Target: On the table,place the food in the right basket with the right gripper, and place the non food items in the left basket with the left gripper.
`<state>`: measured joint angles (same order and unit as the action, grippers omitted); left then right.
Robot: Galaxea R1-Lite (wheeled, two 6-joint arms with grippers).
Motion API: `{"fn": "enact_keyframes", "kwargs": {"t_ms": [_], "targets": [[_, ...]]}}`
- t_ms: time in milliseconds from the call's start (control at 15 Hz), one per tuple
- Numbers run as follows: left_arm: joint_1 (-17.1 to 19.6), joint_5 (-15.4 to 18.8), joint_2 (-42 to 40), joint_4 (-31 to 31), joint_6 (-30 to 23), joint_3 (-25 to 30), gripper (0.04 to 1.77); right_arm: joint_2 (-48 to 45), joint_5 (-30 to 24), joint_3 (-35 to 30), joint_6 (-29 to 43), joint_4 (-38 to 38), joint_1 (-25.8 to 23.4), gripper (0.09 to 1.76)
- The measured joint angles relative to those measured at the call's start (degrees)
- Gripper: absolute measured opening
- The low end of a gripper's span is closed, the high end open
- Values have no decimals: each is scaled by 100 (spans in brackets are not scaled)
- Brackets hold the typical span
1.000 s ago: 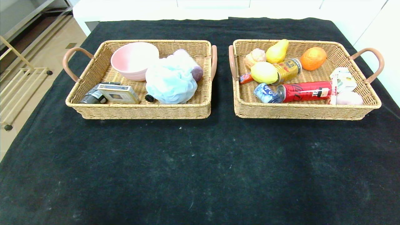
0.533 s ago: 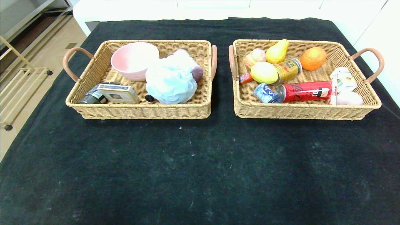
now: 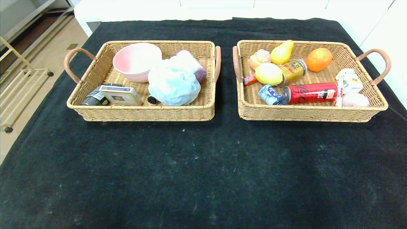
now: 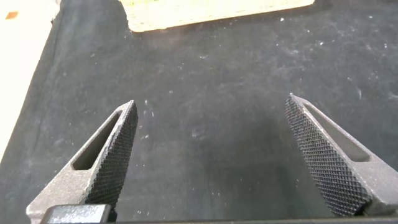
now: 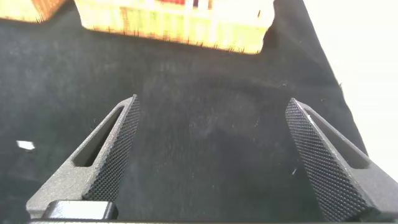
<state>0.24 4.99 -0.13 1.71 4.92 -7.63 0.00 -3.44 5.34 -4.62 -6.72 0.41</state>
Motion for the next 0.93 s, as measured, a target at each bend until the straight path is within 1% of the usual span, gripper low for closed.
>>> {"fn": "enact_keyframes", "kwargs": {"t_ms": [133, 333, 400, 533, 667, 933], "targets": [[0, -4, 0, 336, 6, 347, 172, 0, 9, -333, -15, -166, 0, 171], [0, -52, 0, 430, 15, 692, 172, 0, 35, -512, 7, -196, 0, 171], [0, -129, 2, 388, 6, 730, 172, 0, 44, -518, 16, -174, 0, 171], [0, -218, 2, 361, -2, 753, 172, 0, 187, -529, 27, 145, 0, 171], [-2, -361, 2, 435, -41, 758, 172, 0, 276, -534, 265, 273, 0, 171], [0, -395, 2, 435, -160, 763, 172, 0, 302, -534, 497, 258, 10, 171]]}}
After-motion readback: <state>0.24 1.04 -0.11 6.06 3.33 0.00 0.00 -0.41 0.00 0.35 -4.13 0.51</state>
